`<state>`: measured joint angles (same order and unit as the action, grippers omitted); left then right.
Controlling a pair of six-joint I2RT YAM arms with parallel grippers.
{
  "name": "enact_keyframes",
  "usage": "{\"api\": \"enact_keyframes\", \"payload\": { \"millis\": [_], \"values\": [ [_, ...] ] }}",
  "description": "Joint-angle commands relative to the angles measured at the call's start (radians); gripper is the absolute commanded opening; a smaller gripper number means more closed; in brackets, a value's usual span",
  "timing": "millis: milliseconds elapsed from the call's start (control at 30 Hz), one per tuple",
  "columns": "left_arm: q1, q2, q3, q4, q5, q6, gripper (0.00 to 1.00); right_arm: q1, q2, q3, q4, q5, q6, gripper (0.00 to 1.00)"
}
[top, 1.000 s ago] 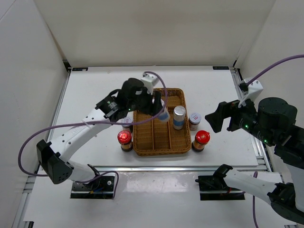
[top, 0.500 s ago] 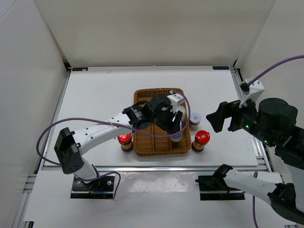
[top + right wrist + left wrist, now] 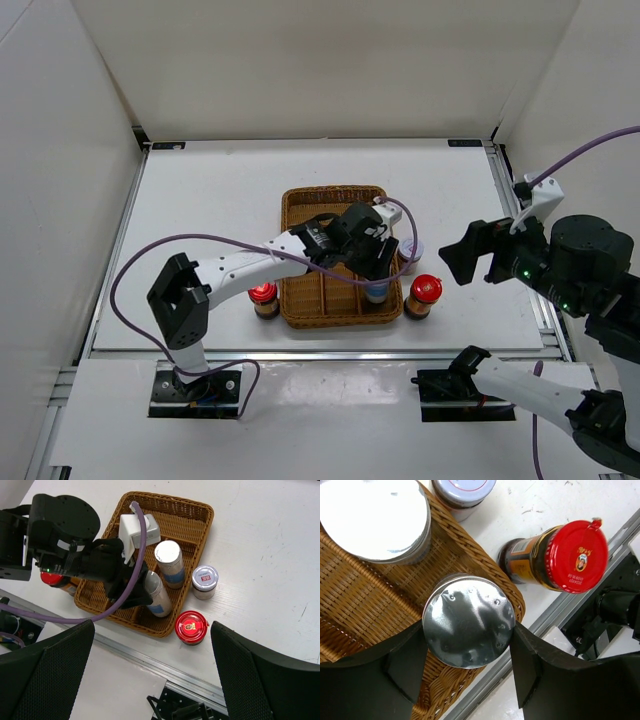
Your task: Organize the condiment bottles
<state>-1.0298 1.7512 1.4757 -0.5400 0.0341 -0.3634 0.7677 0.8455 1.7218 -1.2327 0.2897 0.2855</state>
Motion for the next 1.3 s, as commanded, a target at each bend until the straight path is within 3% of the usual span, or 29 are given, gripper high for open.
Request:
{"api": "enact_keyframes", "payload": {
  "millis": [0, 100, 133, 267, 400, 533, 700, 867, 1000, 1267],
  "values": [
    [-0.003, -0.038, 0.075, 0.057, 0.001, -0.02, 0.54, 0.001, -0.014, -0.024, -0.002, 0.017, 0.027, 1.0],
    [-0.003, -0.029, 0.086, 0.037, 0.001, -0.02, 0.84, 0.001, -0.023, -0.033, -0.002, 0.026, 0.027, 1.0],
    [-0.003, -0.029, 0.095, 0.037, 0.001, -0.02, 1.0, 0.001, -0.023, -0.033, -0.002, 0.026, 0.027, 1.0],
    [-0.003, -0.059, 0.138, -0.032, -0.035, -0.02, 1.0, 0.001, -0.023, -0.042, -0.002, 0.035, 0.027, 1.0],
    [-0.003, -0.217, 0.149, -0.081, -0.12, 0.021, 1.0, 0.001, -0.023, -0.053, -0.002, 0.035, 0.037, 1.0],
    [0.1, -0.375, 0.095, -0.132, -0.216, 0.049, 1.0, 0.001, -0.023, -0.074, -0.002, 0.035, 0.037, 1.0],
    [0.276, -0.537, -0.058, -0.247, -0.303, -0.052, 1.0, 0.001, -0.023, -0.093, 0.018, 0.045, 0.037, 1.0],
    [0.514, -0.559, -0.178, -0.296, -0.146, -0.097, 1.0, 0.001, -0.014, -0.111, 0.05, 0.025, 0.037, 1.0],
    [0.621, -0.477, -0.235, -0.296, 0.03, -0.097, 1.0, 0.001, 0.004, -0.111, 0.05, 0.014, 0.037, 1.0],
    [0.674, -0.302, -0.247, -0.287, 0.107, -0.063, 1.0, 0.001, -0.026, -0.13, 0.05, 0.014, 0.037, 1.0]
  ]
}}
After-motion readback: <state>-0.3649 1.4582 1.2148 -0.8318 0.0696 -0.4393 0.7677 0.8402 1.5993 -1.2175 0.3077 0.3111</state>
